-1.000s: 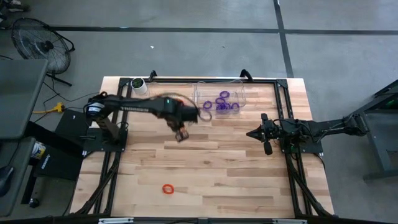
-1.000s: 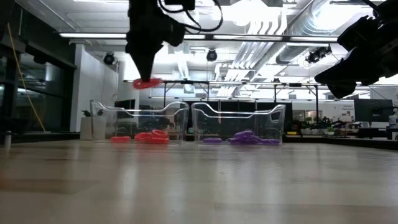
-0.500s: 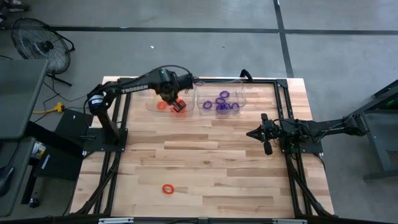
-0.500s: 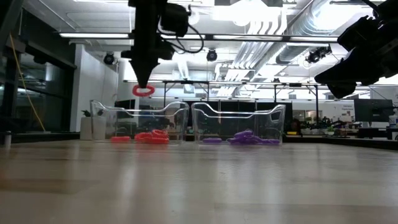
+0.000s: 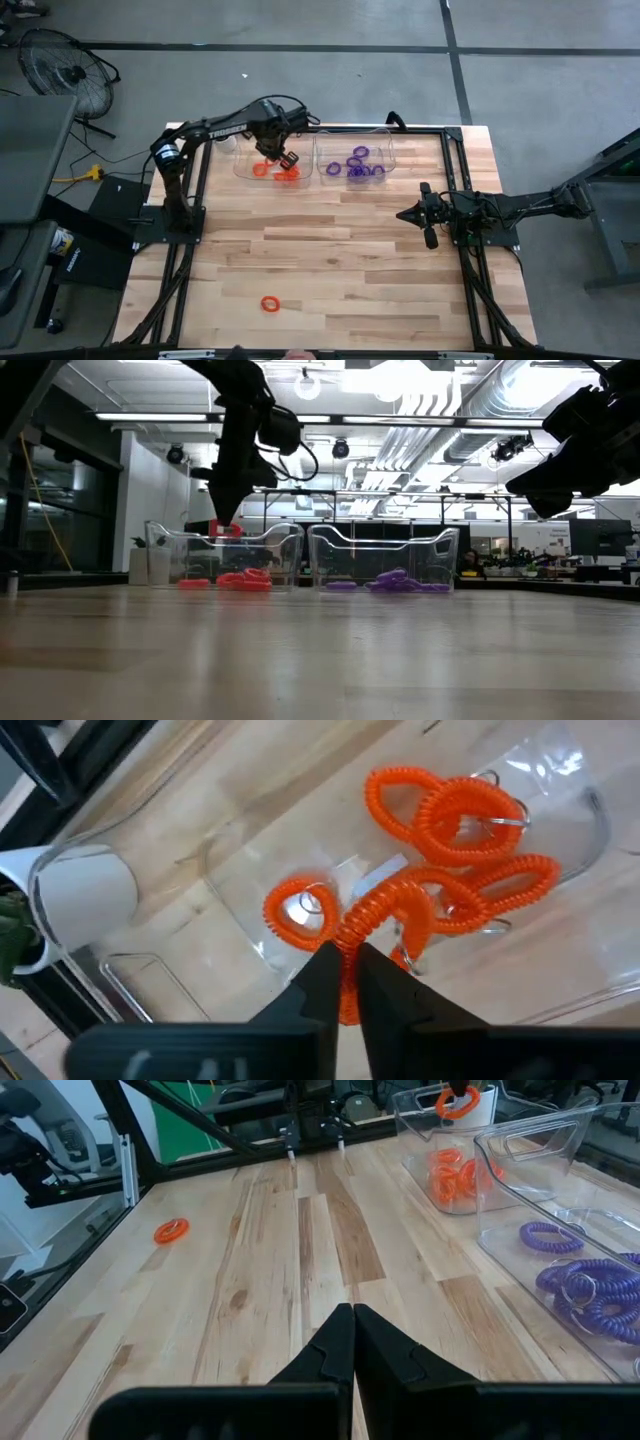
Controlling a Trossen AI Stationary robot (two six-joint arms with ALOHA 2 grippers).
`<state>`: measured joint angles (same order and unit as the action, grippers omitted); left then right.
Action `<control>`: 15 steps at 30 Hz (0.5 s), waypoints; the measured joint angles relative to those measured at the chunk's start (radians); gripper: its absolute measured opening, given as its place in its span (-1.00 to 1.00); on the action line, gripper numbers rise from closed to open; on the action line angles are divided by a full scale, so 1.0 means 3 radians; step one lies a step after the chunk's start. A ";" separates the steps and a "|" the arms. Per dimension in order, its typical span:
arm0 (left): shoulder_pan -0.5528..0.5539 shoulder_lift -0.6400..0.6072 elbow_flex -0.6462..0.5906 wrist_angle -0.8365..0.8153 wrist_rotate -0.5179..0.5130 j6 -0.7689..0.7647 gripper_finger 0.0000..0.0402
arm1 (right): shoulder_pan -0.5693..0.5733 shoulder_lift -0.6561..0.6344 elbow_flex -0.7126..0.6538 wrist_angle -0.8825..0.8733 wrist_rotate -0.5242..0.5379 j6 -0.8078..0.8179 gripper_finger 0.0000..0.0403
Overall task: Sort spring keychains
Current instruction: Put the top orange spring keychain into the left bin, then put the orange spring keychain into the left bin
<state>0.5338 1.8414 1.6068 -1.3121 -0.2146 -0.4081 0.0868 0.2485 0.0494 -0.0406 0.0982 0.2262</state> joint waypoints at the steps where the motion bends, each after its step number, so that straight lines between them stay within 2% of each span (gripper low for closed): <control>1: 0.0012 0.0001 -0.0002 -0.0001 0.0012 0.0000 -0.86 | 0.0001 0.0000 0.0000 0.0000 -0.0001 -0.0001 -1.00; 10: 0.0038 0.0049 0.0005 -0.0052 -0.0002 0.0010 -0.26 | 0.0001 0.0000 0.0000 0.0000 0.0000 -0.0001 -1.00; 15: 0.0032 0.0057 0.0001 -0.0058 -0.0005 -0.0022 -0.11 | 0.0000 0.0000 0.0000 0.0000 -0.0001 -0.0001 -1.00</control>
<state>0.5434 1.8584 1.6070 -1.3296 -0.2161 -0.4146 0.0868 0.2485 0.0494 -0.0406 0.0978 0.2260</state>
